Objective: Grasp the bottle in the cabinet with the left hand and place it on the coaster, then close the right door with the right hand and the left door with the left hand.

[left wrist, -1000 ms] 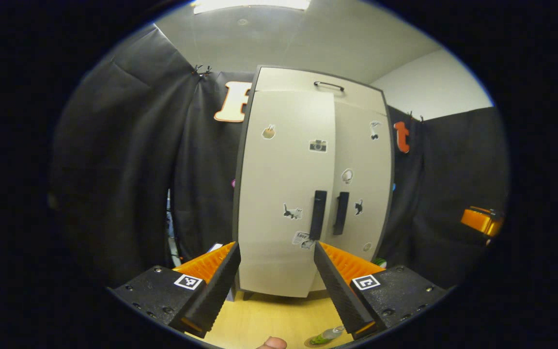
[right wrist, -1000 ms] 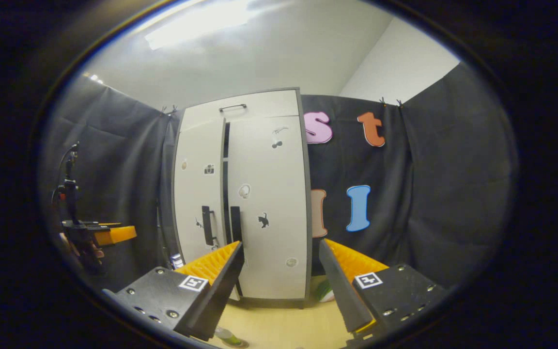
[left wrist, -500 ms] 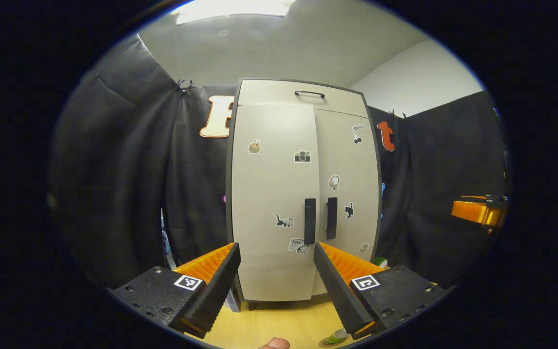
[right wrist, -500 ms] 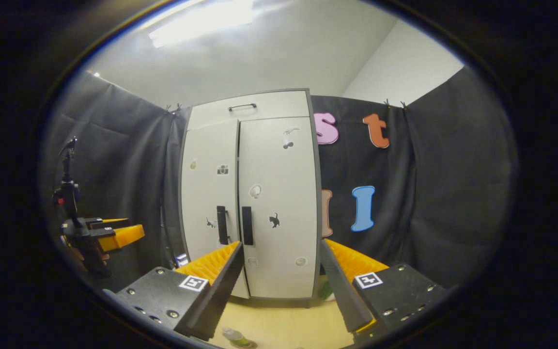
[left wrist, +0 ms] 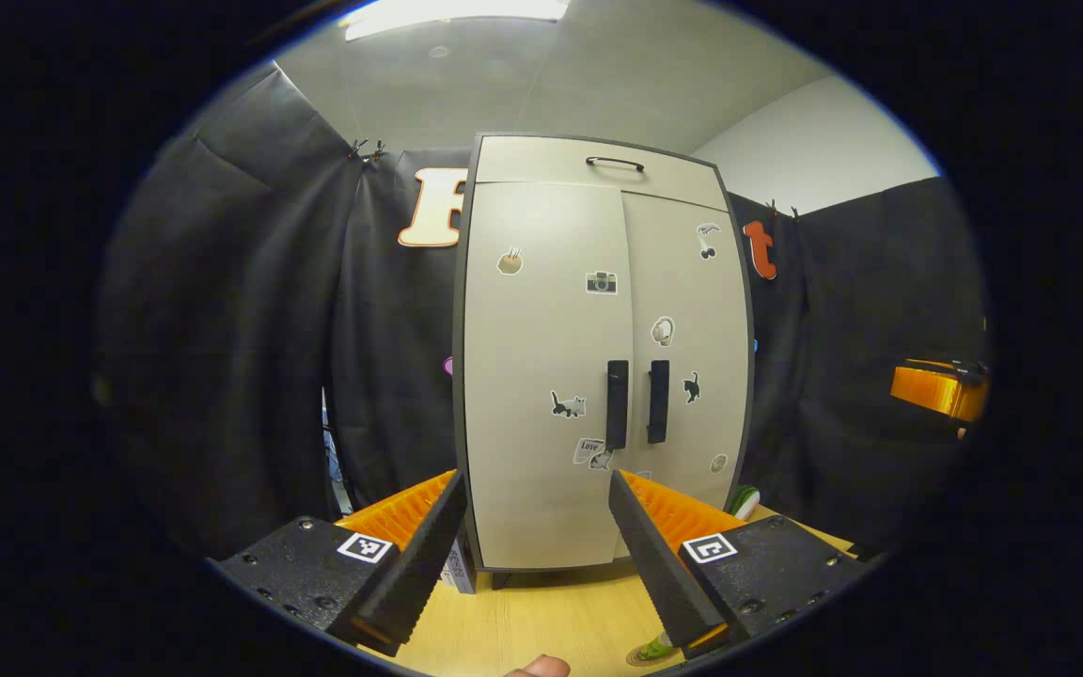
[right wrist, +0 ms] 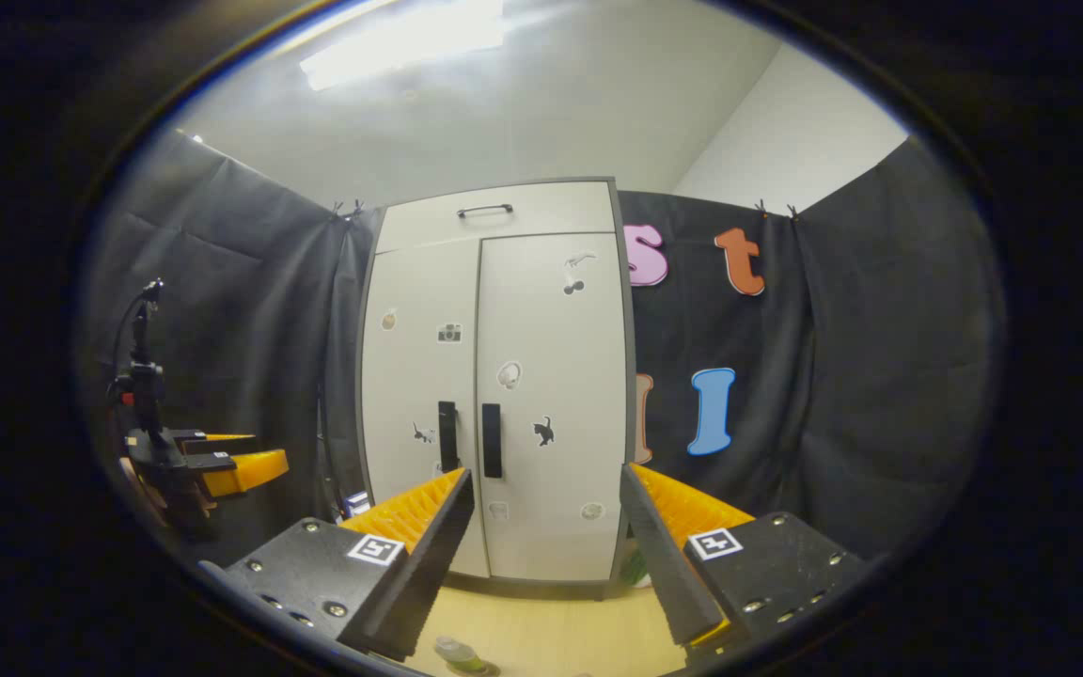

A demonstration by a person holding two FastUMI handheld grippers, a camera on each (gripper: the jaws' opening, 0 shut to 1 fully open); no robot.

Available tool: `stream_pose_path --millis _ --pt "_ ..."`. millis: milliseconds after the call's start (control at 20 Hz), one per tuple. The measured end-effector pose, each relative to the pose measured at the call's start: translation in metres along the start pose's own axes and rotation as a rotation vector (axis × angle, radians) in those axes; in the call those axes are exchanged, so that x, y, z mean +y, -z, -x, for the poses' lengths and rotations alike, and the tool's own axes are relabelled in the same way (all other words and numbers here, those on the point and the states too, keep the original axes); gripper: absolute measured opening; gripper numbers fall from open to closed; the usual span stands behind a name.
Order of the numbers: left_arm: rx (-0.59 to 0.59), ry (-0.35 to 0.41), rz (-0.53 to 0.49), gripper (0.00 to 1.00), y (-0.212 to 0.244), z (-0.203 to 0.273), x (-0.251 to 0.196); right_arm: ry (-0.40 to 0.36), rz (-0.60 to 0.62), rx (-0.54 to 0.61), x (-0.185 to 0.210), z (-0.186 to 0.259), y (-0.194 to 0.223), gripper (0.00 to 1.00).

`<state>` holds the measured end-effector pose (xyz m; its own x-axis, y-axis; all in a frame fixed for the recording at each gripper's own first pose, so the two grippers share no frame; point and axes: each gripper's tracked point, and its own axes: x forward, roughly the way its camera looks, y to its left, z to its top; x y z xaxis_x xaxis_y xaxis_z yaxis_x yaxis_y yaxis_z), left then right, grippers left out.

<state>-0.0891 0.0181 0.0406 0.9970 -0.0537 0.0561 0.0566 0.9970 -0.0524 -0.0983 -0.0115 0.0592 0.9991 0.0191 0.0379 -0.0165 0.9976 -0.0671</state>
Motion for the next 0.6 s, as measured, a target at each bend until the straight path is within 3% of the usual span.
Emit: stream_pose_path --millis 350,450,600 --pt "0.015 0.012 0.0 0.96 0.008 -0.002 0.009 0.006 0.019 0.011 0.011 -0.01 0.008 0.94" --pt "0.03 0.01 0.025 0.93 0.012 -0.004 0.014 0.013 0.028 0.008 0.015 -0.013 0.009 0.94" --pt "0.039 0.025 0.072 0.96 0.013 -0.008 0.017 0.022 0.04 0.011 0.023 -0.018 0.014 0.94"
